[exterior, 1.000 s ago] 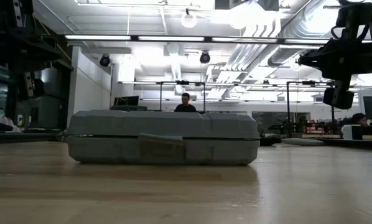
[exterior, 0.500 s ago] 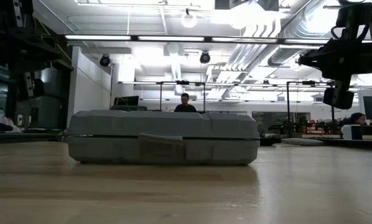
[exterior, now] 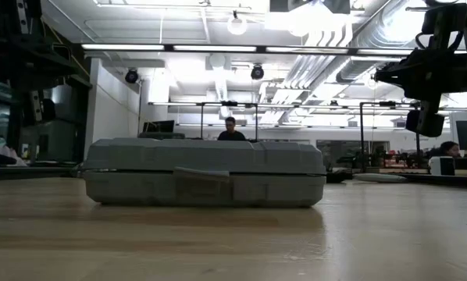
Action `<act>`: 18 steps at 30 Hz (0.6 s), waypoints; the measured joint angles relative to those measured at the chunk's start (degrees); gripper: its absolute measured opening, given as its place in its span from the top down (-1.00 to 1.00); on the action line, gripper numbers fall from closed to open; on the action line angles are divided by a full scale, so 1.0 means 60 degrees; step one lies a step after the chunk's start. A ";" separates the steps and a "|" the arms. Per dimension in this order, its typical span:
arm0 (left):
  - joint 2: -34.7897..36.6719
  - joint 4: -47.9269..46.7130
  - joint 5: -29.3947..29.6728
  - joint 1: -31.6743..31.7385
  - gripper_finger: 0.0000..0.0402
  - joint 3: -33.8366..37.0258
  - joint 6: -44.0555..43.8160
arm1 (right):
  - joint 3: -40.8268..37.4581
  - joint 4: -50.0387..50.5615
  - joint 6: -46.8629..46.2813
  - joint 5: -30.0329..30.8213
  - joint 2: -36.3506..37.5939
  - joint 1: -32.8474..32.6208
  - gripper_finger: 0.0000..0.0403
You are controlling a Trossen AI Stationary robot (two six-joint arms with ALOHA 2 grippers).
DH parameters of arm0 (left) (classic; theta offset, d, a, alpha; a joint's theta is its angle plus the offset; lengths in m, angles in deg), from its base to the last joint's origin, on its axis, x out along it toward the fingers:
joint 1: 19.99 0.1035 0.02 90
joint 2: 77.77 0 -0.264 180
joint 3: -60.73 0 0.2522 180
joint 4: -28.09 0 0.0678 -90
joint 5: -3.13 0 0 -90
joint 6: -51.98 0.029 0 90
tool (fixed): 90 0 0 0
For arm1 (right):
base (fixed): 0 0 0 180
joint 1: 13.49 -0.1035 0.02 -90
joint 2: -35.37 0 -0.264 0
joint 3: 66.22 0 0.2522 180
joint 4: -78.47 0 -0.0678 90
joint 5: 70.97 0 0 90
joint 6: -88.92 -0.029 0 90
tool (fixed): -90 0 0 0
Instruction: Prefit tool cases
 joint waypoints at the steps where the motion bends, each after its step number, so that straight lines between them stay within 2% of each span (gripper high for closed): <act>1: 0.0000 0.0002 0.0001 0.0000 1.00 0.0000 0.0001 | 0.0004 -0.0002 0.0002 0.0000 0.0001 0.0000 1.00; 12: 0.0001 0.0004 0.0083 0.0000 1.00 0.0000 0.0001 | 0.0004 0.0000 0.0000 0.0000 0.0000 0.0000 1.00; 18: -0.0050 0.0155 0.1643 0.0004 1.00 0.0000 -0.0258 | 0.0003 -0.0003 0.0000 0.0000 0.0004 0.0000 1.00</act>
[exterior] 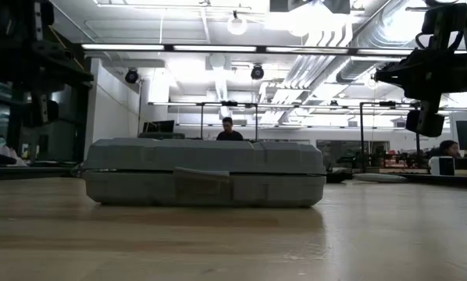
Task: Prefit tool cases
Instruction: Open the gray tool box
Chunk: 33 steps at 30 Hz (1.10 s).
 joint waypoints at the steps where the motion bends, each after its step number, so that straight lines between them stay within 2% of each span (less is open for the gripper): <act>1: 0.0004 0.0078 0.0032 0.0000 1.00 0.0000 -0.0201 | 0.0000 0.0003 0.0000 0.0000 -0.0004 0.0000 1.00; 6: 0.0000 0.0140 0.0091 0.0000 1.00 0.0000 -0.0480 | 0.0000 0.0003 0.0000 0.0000 -0.0004 0.0000 1.00; 11: -0.0004 0.0221 0.1593 0.0007 1.00 0.0000 -0.0774 | 0.0000 0.0003 0.0012 0.0031 0.0000 0.0000 1.00; 17: -0.0120 0.0778 0.2819 0.0007 1.00 0.0000 -0.0865 | 0.0000 0.0003 -0.0523 0.1253 0.0000 0.0000 1.00; 21: -0.0395 0.1135 0.3395 0.0007 1.00 0.0000 -0.0681 | -0.0002 0.0001 -0.0548 0.1541 -0.0003 0.0000 1.00; 24: -0.0663 0.1221 0.3591 0.0007 1.00 0.0000 -0.0659 | -0.0002 -0.0005 -0.0606 0.2327 -0.0004 0.0005 1.00; 33: -0.1482 0.1895 0.3336 0.0004 1.00 0.0000 -0.0418 | -0.0001 -0.0303 -0.0994 0.2805 -0.0005 -0.0107 1.00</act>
